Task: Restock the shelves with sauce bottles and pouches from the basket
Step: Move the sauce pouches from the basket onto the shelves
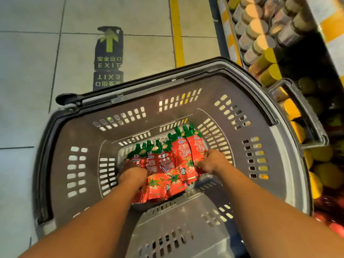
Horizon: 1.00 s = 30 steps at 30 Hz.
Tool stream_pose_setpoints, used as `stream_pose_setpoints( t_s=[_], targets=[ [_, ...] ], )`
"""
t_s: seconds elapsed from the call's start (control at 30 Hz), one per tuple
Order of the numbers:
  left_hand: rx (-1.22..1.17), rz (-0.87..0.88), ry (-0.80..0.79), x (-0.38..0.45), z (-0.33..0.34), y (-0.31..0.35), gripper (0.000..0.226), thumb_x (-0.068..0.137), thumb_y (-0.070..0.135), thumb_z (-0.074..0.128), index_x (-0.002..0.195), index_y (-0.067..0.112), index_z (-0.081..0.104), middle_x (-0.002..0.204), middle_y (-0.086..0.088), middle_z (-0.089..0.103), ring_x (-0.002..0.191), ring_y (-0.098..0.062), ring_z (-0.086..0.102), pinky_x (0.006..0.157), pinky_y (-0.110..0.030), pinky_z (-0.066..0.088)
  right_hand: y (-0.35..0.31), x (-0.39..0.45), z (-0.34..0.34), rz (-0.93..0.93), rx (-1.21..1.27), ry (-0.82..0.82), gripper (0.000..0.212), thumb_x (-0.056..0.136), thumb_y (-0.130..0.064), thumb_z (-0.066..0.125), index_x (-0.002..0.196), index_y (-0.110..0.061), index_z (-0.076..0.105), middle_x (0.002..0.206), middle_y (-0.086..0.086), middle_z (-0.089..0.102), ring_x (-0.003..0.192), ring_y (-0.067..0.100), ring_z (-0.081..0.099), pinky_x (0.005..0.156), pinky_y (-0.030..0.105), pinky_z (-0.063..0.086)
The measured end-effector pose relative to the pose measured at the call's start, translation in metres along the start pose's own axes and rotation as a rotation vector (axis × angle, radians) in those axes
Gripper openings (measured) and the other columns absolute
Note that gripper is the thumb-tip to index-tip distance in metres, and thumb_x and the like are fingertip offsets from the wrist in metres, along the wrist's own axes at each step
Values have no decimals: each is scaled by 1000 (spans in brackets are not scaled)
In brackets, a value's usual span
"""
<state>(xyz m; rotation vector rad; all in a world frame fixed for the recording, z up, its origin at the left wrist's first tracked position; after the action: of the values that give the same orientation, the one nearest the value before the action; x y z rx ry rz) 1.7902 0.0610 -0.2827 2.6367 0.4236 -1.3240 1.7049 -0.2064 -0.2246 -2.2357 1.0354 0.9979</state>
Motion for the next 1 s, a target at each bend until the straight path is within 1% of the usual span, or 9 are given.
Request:
stream_pose_setpoints(
  t_s=[0.1, 0.2, 0.4, 0.53, 0.67, 0.73, 0.8, 0.87, 1.0],
  targets=[
    [-29, -26, -2, 2, 1, -1, 38, 96, 31, 56, 123, 6, 65, 114, -17, 67, 101, -35, 65, 81, -37, 51, 6, 7, 6, 37, -8, -20, 20, 89, -18, 72, 101, -3, 70, 108, 16, 73, 103, 35, 69, 95, 43, 56],
    [-19, -25, 56, 3, 1, 0, 28, 96, 29, 58, 116, 9, 63, 81, -7, 55, 66, -23, 55, 71, -33, 46, 9, 10, 10, 76, -9, -40, 19, 86, -19, 77, 92, -3, 72, 98, 14, 74, 91, 31, 71, 79, 38, 60],
    [48, -5, 70, 0, -4, 7, 37, 96, 29, 62, 127, 11, 54, 122, -15, 65, 109, -36, 66, 74, -40, 52, 7, 14, 9, 152, 38, -21, 32, 77, -27, 86, 95, -7, 69, 100, 11, 70, 94, 30, 69, 77, 35, 57],
    [132, 47, 204, -7, -9, 8, 35, 94, 27, 67, 125, 14, 61, 117, -12, 68, 108, -34, 68, 79, -43, 57, -5, 5, 0, 161, 89, 141, 45, 78, -21, 80, 117, -9, 62, 115, 15, 69, 112, 38, 64, 92, 42, 56],
    [137, 137, 234, -15, -19, 12, 48, 96, 19, 63, 141, 14, 48, 120, -15, 67, 110, -37, 68, 78, -42, 54, -28, -9, -9, 94, 226, 172, 59, 83, -8, 73, 133, -5, 42, 121, 17, 65, 112, 37, 64, 76, 35, 47],
    [56, 200, 234, -23, -27, 15, 38, 97, 15, 61, 132, 14, 48, 115, -16, 68, 102, -37, 68, 73, -42, 51, -36, -19, -21, 112, 313, 108, 74, 79, -8, 79, 141, 0, 38, 120, 18, 64, 109, 34, 64, 70, 33, 47],
    [0, 263, 251, -32, -37, 16, 13, 98, 18, 62, 110, 14, 58, 98, -8, 67, 86, -28, 63, 70, -38, 50, -43, -31, -40, 83, 376, 44, 58, 77, -8, 81, 128, -2, 54, 114, 18, 65, 98, 28, 64, 69, 33, 55],
    [-86, 345, 283, -46, -49, 19, 8, 96, 20, 66, 98, 14, 62, 87, 0, 60, 81, -21, 60, 71, -37, 52, -48, -51, -61, 53, 436, -23, 27, 80, -7, 78, 101, -10, 62, 117, 18, 65, 100, 28, 64, 91, 41, 59],
    [-329, 562, 228, -93, -82, 27, 16, 98, 22, 67, 102, 25, 51, 85, 8, 60, 73, -11, 59, 61, -32, 44, -53, -108, -104, -10, 460, -78, 12, 89, -10, 73, 89, -13, 61, 111, 14, 62, 99, 28, 59, 103, 43, 53]
  ],
)
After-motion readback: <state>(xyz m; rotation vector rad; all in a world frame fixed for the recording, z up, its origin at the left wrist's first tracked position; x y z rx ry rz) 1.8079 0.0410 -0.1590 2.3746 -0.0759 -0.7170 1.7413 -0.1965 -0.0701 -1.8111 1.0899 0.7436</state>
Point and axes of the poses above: each hand's wrist, its own x-axis towards the middle knuckle, its own z-axis out of the palm, y = z × x, the point moved 4 cm from there along x, towards the middle knuckle
